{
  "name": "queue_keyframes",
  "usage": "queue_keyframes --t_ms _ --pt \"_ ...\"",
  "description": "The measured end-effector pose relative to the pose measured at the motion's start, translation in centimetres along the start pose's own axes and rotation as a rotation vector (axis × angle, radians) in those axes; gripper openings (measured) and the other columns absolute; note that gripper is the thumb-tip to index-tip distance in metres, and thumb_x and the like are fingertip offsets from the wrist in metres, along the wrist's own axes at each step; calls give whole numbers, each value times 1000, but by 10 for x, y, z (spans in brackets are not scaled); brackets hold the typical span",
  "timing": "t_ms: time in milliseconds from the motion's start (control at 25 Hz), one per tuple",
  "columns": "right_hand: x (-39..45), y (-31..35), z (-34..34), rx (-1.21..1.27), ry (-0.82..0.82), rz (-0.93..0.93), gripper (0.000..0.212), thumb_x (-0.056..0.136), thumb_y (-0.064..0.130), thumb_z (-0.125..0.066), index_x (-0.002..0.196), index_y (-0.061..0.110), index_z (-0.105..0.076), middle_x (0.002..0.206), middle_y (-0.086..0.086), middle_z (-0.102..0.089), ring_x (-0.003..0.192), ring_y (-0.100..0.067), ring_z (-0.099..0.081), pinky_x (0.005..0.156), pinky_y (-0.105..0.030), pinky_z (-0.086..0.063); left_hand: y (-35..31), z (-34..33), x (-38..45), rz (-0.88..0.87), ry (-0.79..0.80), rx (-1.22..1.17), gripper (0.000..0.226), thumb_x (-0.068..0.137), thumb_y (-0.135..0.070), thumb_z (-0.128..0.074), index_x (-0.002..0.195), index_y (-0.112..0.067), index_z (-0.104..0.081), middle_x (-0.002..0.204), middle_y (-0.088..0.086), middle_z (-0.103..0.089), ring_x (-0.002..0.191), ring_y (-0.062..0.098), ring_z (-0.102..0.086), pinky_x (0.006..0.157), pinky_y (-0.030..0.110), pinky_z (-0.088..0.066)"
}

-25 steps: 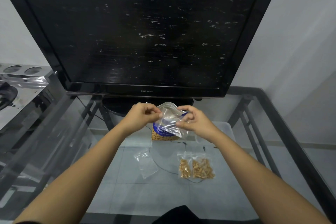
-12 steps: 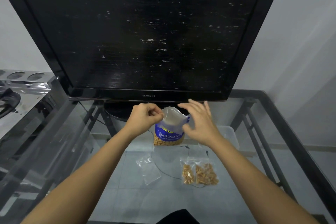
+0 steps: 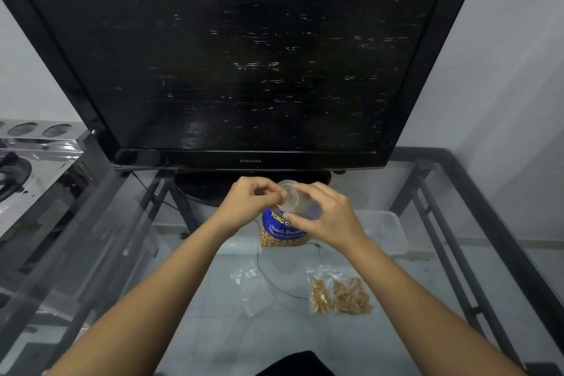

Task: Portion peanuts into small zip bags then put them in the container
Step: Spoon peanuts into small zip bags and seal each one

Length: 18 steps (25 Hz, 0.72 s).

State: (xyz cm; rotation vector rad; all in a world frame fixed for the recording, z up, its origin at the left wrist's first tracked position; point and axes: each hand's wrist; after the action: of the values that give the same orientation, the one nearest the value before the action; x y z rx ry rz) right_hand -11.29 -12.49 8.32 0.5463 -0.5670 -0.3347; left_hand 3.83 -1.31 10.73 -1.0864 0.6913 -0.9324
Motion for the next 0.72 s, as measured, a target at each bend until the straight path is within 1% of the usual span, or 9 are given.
queue_keyframes --t_ms 40,120,200,280,320,440,560,640,720 --pt "2 -4 1 22 -25 -11 62 72 56 -64 120 17 -59 104 2 -65 94 -3 -56 75 -18 -48 3 -1 3 -56 -81 106 21 86 -25 -64 104 -16 -66 88 -1 -67 70 5 -64 58 13 -47" --pt "6 -12 4 69 -74 -80 61 71 50 -72 120 16 -60 105 5 -64 94 1 -55 74 -11 -46 13 4 16 -78 -377 354 40 86 -33 -64 121 -16 -56 106 1 -59 86 12 -61 70 19 -47" --pt "8 -21 6 101 -110 -149 58 70 42 -76 120 17 -60 103 11 -61 92 5 -55 76 -5 -43 26 12 31 139 -484 399 55 85 -39 -63 129 -9 -49 119 9 -53 104 20 -57 82 27 -47" --pt "9 -30 7 120 -116 -210 57 69 42 -75 119 18 -61 100 15 -58 90 10 -53 76 -1 -40 38 13 46 322 -370 308 55 85 -39 -63 127 -5 -52 113 11 -61 106 23 -58 85 30 -46" --pt "9 -34 6 132 -114 -240 57 69 42 -75 119 18 -61 99 15 -58 90 11 -53 76 0 -39 42 11 51 323 -335 268 47 86 -35 -63 121 -5 -57 104 10 -65 101 22 -61 82 28 -47" --pt "8 -47 0 154 -122 -318 56 70 41 -75 119 18 -61 99 11 -60 90 3 -56 77 -3 -41 38 -3 59 205 -323 232 21 87 -24 -63 99 -7 -68 79 -2 -64 80 11 -63 66 18 -46" --pt "2 -55 -9 187 -89 -409 55 70 39 -77 118 18 -62 100 9 -63 92 -2 -59 79 -8 -46 25 -12 60 61 -177 274 15 87 -24 -62 94 -13 -70 80 -3 -67 80 10 -64 67 19 -50" --pt "-2 -59 -16 206 -34 -460 56 69 42 -77 116 17 -63 102 6 -66 91 -3 -61 78 -12 -49 16 -10 60 -112 -128 428 17 90 -25 -59 94 -12 -70 80 -1 -68 77 10 -64 69 23 -51" --pt "-6 -62 -21 217 11 -494 55 68 46 -77 114 18 -63 102 5 -67 90 -3 -62 75 -12 -49 14 -6 62 -220 -112 628 18 92 -24 -56 91 -12 -68 68 -4 -62 64 7 -57 60 18 -43"
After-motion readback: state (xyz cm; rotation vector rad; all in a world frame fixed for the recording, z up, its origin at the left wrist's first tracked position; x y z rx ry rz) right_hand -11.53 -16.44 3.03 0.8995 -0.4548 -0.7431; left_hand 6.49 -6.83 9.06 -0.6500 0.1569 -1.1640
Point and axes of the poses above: each hand's wrist, its own x-axis towards the middle knuckle, its own z-axis out of the back of the hand, y = z × x
